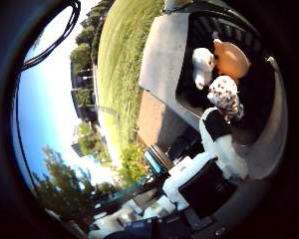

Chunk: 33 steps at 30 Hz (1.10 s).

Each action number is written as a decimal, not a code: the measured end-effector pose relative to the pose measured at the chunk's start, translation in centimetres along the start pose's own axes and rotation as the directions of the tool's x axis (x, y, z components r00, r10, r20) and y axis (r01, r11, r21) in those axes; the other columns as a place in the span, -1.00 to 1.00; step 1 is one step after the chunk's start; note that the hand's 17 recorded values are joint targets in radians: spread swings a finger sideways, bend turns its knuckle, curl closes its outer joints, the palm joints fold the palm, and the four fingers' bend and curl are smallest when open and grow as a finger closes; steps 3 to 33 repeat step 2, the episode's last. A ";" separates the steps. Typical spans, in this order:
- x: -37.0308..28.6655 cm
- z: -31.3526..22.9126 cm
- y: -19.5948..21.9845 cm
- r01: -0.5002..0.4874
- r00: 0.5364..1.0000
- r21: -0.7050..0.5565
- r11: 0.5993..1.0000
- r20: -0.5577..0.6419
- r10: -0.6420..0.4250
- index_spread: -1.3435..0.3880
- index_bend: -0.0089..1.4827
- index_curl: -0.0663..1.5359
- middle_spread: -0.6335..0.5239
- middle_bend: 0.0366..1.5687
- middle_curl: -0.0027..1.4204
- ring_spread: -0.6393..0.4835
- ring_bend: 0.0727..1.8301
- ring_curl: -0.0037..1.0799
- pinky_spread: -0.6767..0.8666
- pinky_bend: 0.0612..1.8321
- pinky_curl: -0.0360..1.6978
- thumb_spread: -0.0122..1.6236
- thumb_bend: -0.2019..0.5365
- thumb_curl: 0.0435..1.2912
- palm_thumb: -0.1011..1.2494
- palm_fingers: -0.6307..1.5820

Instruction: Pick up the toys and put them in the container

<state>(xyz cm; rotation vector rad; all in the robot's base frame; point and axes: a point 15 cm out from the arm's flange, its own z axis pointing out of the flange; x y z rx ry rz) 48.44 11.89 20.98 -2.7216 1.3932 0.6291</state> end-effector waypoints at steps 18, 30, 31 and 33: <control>0.5 -2.5 1.7 -0.014 1.000 0.026 1.000 -0.003 0.014 0.03 -0.78 -0.26 0.20 -0.83 -0.52 0.67 -0.60 -0.43 0.47 -0.26 -0.56 0.41 -0.51 -0.23 0.33 -0.47; 0.5 -2.5 1.7 -0.014 1.000 0.026 1.000 -0.003 0.014 0.03 -0.78 -0.26 0.20 -0.83 -0.52 0.67 -0.60 -0.43 0.47 -0.26 -0.56 0.41 -0.51 -0.23 0.33 -0.47; 0.5 -2.5 1.7 -0.014 1.000 0.026 1.000 -0.003 0.014 0.03 -0.78 -0.26 0.20 -0.83 -0.52 0.67 -0.60 -0.43 0.47 -0.26 -0.56 0.41 -0.51 -0.23 0.33 -0.47; 0.5 -2.5 1.7 -0.014 1.000 0.026 1.000 -0.003 0.014 0.03 -0.78 -0.26 0.20 -0.83 -0.52 0.67 -0.60 -0.43 0.47 -0.26 -0.56 0.41 -0.51 -0.23 0.33 -0.47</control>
